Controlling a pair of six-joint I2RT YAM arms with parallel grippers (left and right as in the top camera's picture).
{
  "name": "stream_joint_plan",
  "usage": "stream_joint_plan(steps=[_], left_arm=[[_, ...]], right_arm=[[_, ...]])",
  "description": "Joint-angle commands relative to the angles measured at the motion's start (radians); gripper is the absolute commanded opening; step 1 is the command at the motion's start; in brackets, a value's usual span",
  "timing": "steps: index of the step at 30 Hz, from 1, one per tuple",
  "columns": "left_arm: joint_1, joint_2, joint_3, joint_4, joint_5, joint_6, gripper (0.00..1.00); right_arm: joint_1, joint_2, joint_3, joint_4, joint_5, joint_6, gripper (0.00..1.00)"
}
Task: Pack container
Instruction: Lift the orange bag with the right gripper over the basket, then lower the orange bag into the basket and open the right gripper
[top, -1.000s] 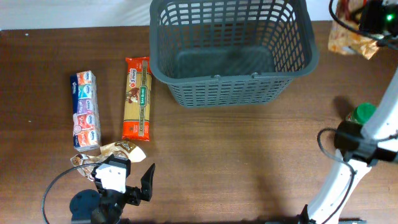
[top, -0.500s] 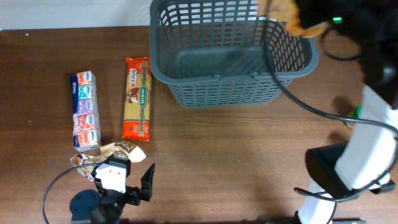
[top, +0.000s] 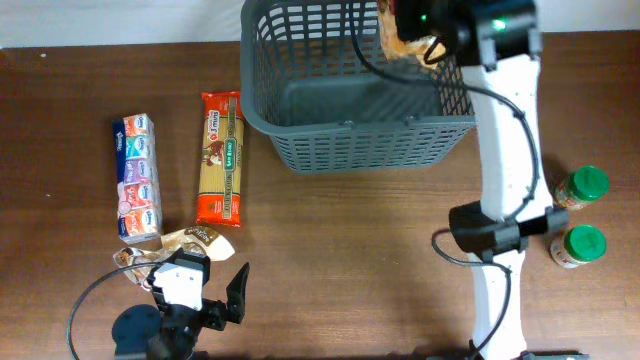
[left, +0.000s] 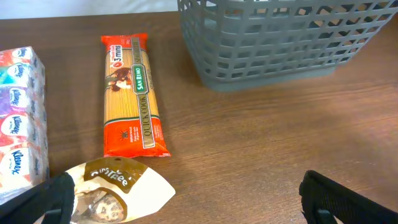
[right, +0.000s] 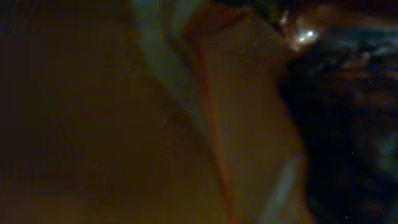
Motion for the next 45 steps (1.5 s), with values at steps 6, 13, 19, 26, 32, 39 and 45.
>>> stream_joint_plan(steps=[6,13,19,26,32,39,45], left_arm=[[0.004,0.002,0.008,0.002,-0.006,0.005,0.99],[0.004,0.002,0.008,0.002,-0.006,0.005,0.99],[0.004,0.002,0.008,0.002,-0.006,0.005,0.99],[0.004,0.002,0.008,0.002,-0.006,0.005,0.99],[0.004,0.002,0.008,0.002,-0.006,0.005,0.99],[0.004,0.002,0.008,0.002,-0.006,0.005,0.99],[0.004,0.002,0.008,0.002,-0.006,0.005,0.99]], right_arm=[[-0.059,-0.031,-0.086,-0.011,0.049,0.133,0.04],[-0.093,-0.031,-0.121,-0.123,-0.056,0.144,0.04],[-0.092,-0.031,-0.121,-0.237,-0.055,0.144,0.04],[-0.092,-0.031,-0.121,-0.285,-0.058,0.136,0.04],[-0.092,-0.031,-0.122,-0.300,-0.058,0.140,0.04],[-0.092,-0.031,-0.122,-0.282,-0.058,0.140,0.77],[-0.092,-0.031,-0.122,-0.270,-0.058,0.140,0.83]])
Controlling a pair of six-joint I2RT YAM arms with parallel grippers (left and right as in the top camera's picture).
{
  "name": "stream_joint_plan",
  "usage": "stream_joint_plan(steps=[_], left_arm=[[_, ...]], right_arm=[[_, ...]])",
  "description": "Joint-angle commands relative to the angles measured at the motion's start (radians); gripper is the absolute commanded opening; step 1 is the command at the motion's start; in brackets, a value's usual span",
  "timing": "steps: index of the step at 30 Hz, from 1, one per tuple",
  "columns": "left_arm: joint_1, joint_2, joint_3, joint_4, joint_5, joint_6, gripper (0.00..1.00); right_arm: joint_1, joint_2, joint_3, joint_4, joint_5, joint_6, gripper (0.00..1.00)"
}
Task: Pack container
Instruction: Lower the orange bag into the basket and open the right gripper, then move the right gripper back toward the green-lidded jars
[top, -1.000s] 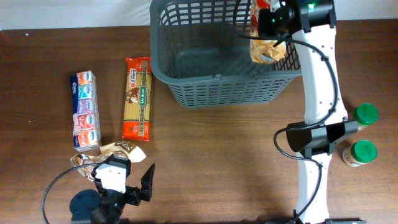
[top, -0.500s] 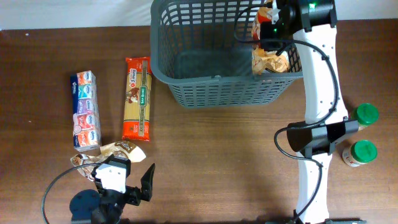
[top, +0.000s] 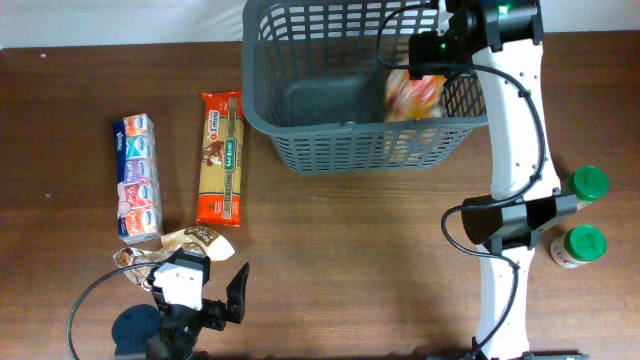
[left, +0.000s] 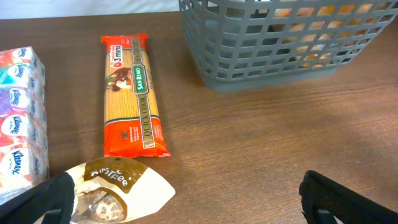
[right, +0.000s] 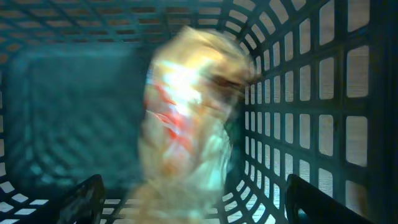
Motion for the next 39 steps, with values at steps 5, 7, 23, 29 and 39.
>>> stream_joint_plan(steps=[5,7,23,29,39], left_arm=[[0.004,0.002,0.008,0.002,-0.006,0.005,0.99],[0.004,0.002,0.008,0.002,-0.006,0.005,0.99],[0.004,0.002,0.008,0.002,-0.006,0.005,0.99],[0.004,0.002,0.008,0.002,-0.006,0.005,0.99],[0.004,0.002,0.008,0.002,-0.006,0.005,0.99]], right_arm=[[0.001,-0.047,0.014,0.034,-0.003,0.003,0.87],[0.001,-0.047,0.023,0.044,-0.003,0.003,0.89],[-0.124,-0.251,0.252,-0.040,0.104,0.047,0.99],[-0.303,-0.341,0.226,-0.089,0.022,0.083,0.98],[-0.551,-0.578,-0.179,-0.089,0.006,0.111,0.99]])
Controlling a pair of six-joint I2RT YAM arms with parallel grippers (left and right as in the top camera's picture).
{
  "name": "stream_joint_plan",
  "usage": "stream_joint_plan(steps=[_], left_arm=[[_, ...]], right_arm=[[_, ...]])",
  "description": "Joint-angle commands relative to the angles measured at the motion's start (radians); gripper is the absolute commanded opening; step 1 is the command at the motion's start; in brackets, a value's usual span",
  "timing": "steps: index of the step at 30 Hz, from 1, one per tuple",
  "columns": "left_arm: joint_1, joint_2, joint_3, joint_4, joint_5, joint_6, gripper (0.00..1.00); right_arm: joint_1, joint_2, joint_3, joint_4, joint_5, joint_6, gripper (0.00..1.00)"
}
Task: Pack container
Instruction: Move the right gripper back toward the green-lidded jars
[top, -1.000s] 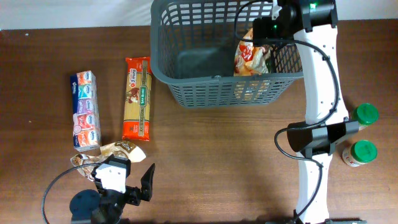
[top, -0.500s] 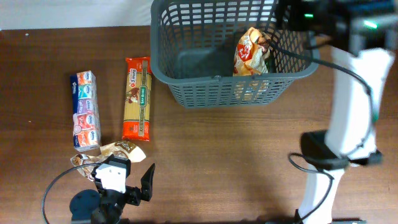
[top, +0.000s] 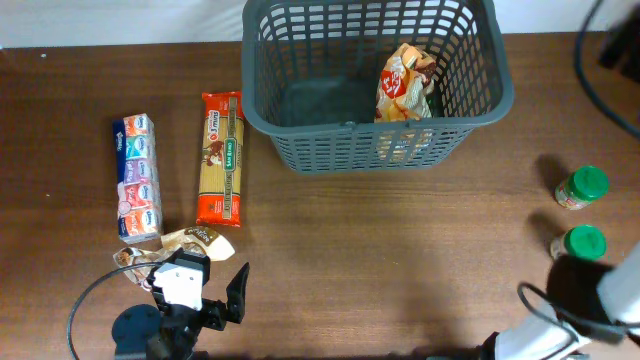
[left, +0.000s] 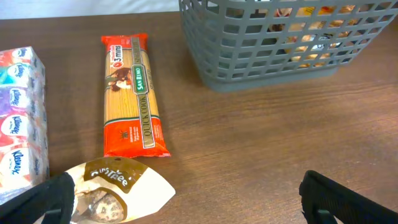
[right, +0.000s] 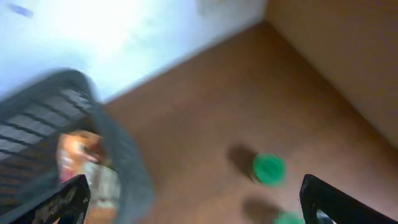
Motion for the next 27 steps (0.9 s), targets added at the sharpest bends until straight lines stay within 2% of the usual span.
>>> stream_joint_plan(steps=[1,5,8,14,27], left_arm=[[0.004,0.002,0.008,0.002,-0.006,0.005,0.99],[0.004,0.002,0.008,0.002,-0.006,0.005,0.99],[0.004,0.002,0.008,0.002,-0.006,0.005,0.99],[0.004,0.002,0.008,0.002,-0.006,0.005,0.99],[0.004,0.002,0.008,0.002,-0.006,0.005,0.99]], right_arm=[[-0.106,-0.116,-0.254,-0.007,-0.005,0.040,0.99],[-0.250,-0.208,-0.547,-0.006,0.032,0.134,0.99],[-0.348,-0.218,-0.692,-0.006,0.029,0.220,0.99],[-0.486,-0.206,-0.964,0.055,-0.050,0.229,0.99],[-0.514,-0.208,-1.237,0.207,-0.059,0.144,0.99]])
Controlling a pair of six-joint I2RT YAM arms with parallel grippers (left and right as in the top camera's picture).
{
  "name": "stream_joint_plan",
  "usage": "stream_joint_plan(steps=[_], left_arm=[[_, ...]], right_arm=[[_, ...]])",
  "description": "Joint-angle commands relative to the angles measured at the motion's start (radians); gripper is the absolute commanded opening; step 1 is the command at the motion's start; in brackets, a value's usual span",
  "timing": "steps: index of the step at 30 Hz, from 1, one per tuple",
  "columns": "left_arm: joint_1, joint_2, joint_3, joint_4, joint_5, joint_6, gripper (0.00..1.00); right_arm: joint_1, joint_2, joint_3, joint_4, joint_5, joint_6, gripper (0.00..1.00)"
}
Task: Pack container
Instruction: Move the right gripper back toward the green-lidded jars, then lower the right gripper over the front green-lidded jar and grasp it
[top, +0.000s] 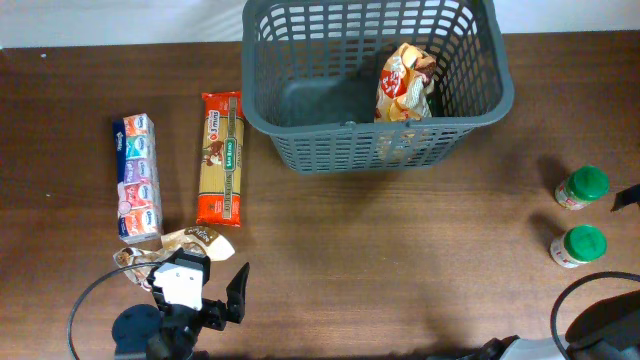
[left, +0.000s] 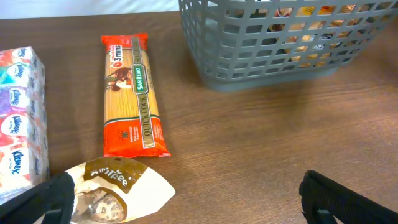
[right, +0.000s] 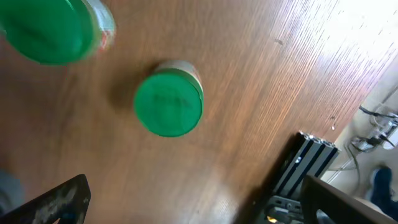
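A grey basket (top: 300, 120) stands at the back of the table with an orange snack bag (top: 405, 85) leaning inside its right end. On the table lie a spaghetti pack (top: 220, 158), a tissue pack (top: 138, 178) and a cookie bag (top: 185, 241). Two green-lidded jars (right: 169, 106) (right: 53, 28) stand at the right. My right gripper (right: 202, 202) hangs open over the jars with nothing between its fingers. My left gripper (left: 186, 205) rests open at the front left, its left finger beside the cookie bag (left: 118, 190).
The table's right edge and a black metal frame (right: 305, 168) lie close past the jars. The basket's wall (left: 280, 43) stands beyond the spaghetti pack (left: 130, 93); the tissue pack (left: 18, 118) is at the left.
My right gripper has moved from high up at the table's far right to close above the two green-lidded jars. The left arm and the things on the table have not moved.
My right gripper held the snack bag over the basket's back right corner. Then it was open with the bag inside the basket. Then the arm was off to the right with the bag at rest in the basket. Now it is above the jars.
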Motion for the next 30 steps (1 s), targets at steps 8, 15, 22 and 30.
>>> stream_joint_plan(steps=[8,15,22,30], left_arm=[[0.004,0.001,0.008,0.002,-0.006,0.005,0.99],[0.004,0.001,0.008,0.002,-0.006,0.005,0.99],[0.004,0.001,0.008,0.002,-0.006,0.005,0.99],[0.004,0.001,0.008,0.002,-0.006,0.005,0.99]], right_arm=[[0.003,-0.011,-0.182,0.172,-0.066,-0.144,0.99],[0.003,-0.010,-0.216,0.275,-0.062,-0.171,0.99],[0.003,-0.010,-0.216,0.290,-0.047,-0.171,0.99],[0.013,-0.010,-0.216,0.251,-0.063,-0.199,0.99]])
